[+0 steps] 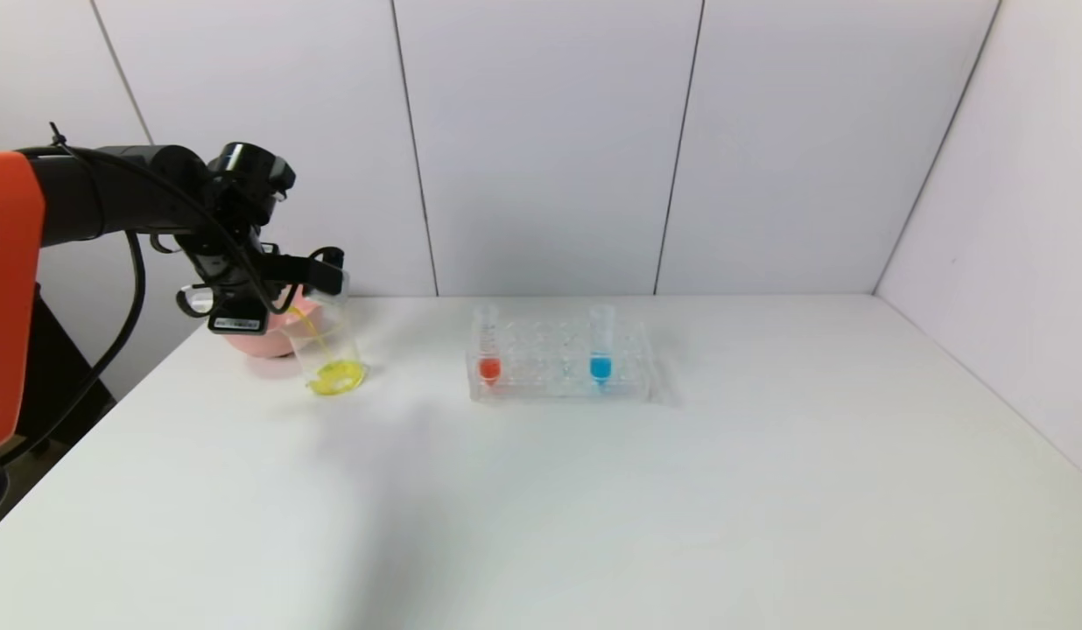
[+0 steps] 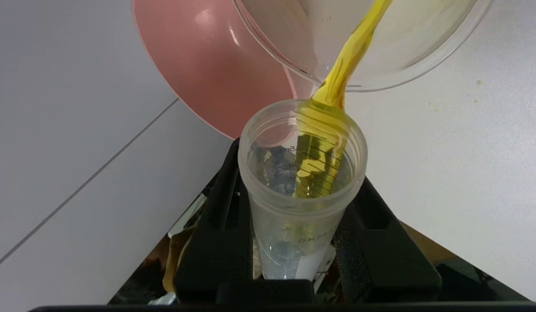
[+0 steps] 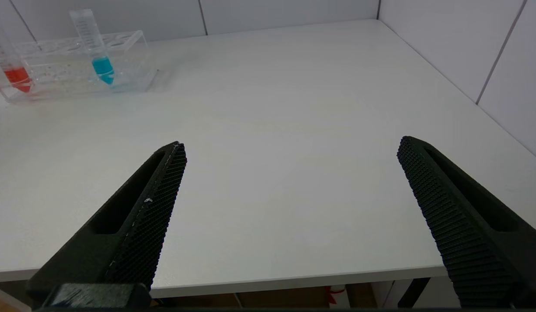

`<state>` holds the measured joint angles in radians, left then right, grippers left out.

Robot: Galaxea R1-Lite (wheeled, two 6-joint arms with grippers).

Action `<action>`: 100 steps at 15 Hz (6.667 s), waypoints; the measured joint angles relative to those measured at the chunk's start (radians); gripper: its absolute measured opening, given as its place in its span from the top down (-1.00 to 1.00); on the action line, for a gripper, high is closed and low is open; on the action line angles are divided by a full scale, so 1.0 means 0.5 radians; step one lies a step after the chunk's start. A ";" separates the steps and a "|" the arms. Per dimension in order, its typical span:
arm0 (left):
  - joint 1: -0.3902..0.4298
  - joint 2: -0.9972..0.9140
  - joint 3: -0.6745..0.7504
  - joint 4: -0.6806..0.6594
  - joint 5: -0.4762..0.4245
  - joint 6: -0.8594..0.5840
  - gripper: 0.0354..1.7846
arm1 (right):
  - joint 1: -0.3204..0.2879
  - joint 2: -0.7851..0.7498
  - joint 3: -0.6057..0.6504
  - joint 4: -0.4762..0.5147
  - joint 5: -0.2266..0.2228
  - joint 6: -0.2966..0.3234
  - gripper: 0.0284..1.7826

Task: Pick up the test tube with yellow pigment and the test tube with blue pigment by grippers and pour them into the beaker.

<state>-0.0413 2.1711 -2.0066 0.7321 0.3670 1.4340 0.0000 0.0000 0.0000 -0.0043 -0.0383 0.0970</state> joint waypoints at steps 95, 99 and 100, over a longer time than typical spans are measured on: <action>-0.938 -1.369 1.199 -1.539 -1.187 -3.623 -0.99 | 0.000 0.000 0.000 0.001 0.000 0.001 -0.99; -1.329 -1.241 1.360 -1.610 -0.484 -3.437 -0.99 | 0.000 0.000 0.000 0.001 0.000 0.001 -0.99; -1.370 -1.183 1.397 -1.657 -0.360 -3.389 -0.99 | 0.000 0.000 0.000 0.001 0.000 0.000 -0.99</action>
<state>-0.7264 1.5794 -1.3079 -0.0962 0.1870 -0.2602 0.0000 0.0000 0.0000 -0.0038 -0.0383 0.0970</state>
